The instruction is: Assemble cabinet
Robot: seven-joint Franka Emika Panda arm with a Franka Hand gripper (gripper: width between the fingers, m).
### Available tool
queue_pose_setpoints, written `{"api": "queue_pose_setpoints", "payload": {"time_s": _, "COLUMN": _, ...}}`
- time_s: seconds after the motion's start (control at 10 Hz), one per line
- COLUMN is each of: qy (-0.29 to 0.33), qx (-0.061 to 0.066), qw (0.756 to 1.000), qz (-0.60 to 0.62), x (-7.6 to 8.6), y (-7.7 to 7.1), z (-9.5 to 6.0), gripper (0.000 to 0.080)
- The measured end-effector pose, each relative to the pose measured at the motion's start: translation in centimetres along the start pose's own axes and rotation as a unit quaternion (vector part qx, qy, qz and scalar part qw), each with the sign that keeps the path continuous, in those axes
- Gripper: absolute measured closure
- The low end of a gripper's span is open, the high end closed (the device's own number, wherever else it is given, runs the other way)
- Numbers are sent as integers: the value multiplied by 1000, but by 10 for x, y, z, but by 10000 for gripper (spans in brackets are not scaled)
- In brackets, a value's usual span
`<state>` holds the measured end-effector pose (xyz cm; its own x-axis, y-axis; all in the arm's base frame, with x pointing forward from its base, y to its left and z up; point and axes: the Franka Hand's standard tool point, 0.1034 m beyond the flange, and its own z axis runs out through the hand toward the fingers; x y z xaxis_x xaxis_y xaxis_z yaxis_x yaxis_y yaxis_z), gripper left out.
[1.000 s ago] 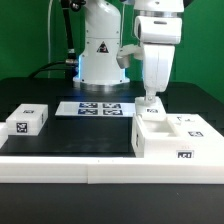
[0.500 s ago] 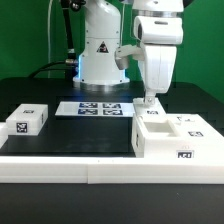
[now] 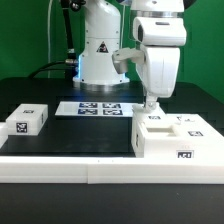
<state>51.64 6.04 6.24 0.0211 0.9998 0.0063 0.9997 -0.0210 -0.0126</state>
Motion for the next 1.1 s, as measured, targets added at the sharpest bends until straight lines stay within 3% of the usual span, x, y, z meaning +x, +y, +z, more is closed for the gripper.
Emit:
{"api": "queue_pose_setpoints", "payload": {"time_s": 0.5, "qy": 7, "qx": -18, "qw": 1000, "qz": 7, "x": 0, "y": 50, "z": 0, "gripper": 731}}
{"api": "queue_pose_setpoints", "payload": {"time_s": 1.0, "qy": 9, "qx": -26, "qw": 999, "qz": 19, "x": -2, "y": 58, "z": -1, "gripper": 729}}
{"api": "queue_pose_setpoints", "payload": {"time_s": 1.1, "qy": 9, "qx": -26, "qw": 999, "qz": 19, "x": -2, "y": 58, "z": -1, "gripper": 645}}
